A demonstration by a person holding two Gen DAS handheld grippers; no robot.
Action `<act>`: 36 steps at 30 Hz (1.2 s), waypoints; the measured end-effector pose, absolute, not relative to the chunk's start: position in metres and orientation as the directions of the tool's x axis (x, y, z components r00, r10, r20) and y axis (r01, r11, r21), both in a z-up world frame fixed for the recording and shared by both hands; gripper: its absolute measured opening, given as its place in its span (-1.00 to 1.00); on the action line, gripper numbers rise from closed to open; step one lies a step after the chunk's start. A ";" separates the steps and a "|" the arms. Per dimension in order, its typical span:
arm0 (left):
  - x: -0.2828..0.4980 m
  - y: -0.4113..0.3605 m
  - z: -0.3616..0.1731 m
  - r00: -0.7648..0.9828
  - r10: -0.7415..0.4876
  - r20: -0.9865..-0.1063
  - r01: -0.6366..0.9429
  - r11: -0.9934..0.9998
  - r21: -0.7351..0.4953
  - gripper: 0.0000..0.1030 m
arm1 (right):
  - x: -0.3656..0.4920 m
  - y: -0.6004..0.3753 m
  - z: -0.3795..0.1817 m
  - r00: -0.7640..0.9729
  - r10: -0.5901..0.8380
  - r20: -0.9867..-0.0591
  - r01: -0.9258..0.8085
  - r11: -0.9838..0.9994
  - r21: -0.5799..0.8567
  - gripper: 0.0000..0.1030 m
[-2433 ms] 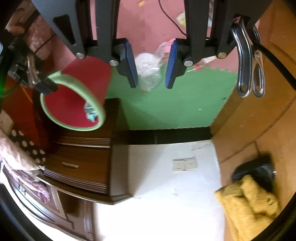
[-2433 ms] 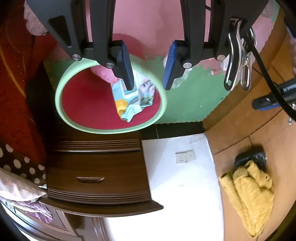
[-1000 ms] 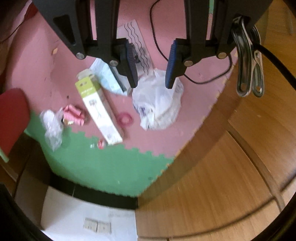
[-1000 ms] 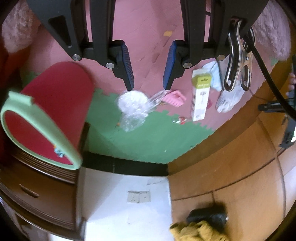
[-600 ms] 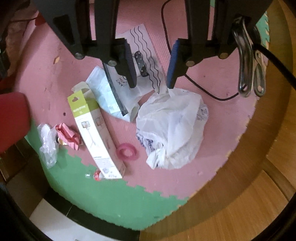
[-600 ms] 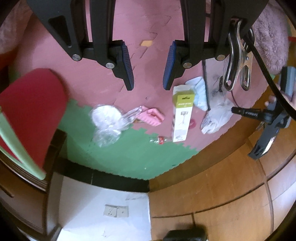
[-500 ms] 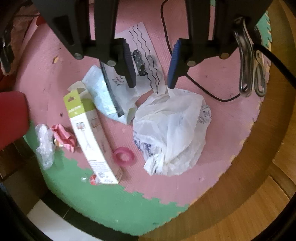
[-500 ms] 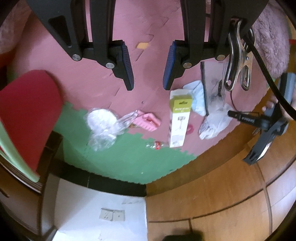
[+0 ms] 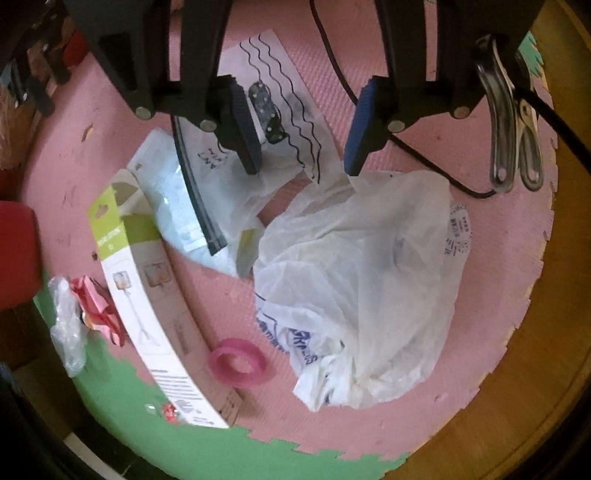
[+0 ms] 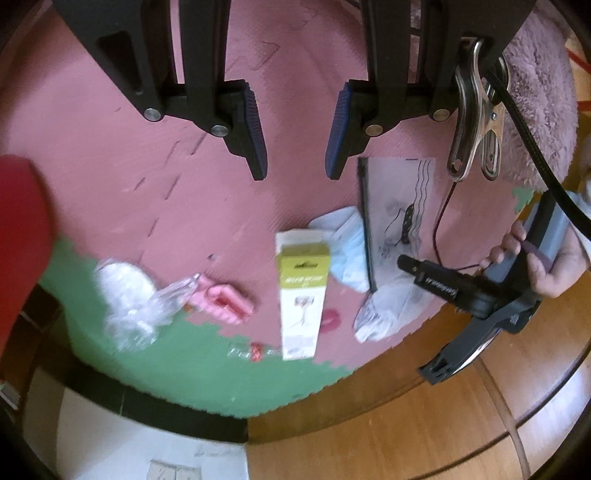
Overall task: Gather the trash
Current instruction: 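Close the right tool on the edge of the clear zip bag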
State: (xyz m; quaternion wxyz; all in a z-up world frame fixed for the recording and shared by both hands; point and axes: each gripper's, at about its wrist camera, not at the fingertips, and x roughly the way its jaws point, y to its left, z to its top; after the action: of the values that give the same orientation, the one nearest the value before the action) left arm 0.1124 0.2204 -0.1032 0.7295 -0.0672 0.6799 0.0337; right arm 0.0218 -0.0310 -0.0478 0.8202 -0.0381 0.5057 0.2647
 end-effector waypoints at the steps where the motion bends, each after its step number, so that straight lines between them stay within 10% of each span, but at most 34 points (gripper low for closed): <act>1: 0.114 0.221 -0.105 0.073 -0.047 -0.996 -0.148 0.987 -0.057 -0.05 | 0.022 -0.029 -0.051 0.337 0.397 -0.854 -0.477 0.854 0.209 -0.35; 36: 0.120 0.231 -0.130 0.054 -0.096 -0.994 -0.164 0.981 -0.104 -0.18 | 0.036 0.078 -0.124 0.198 0.412 -0.890 -0.603 0.767 0.221 -0.44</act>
State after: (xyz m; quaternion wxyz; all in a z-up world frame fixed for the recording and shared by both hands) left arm 0.1205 0.2312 -0.1304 0.7199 -0.0947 0.6872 0.0234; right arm 0.0358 0.0778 -0.1241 0.7688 -0.0885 0.5406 0.3299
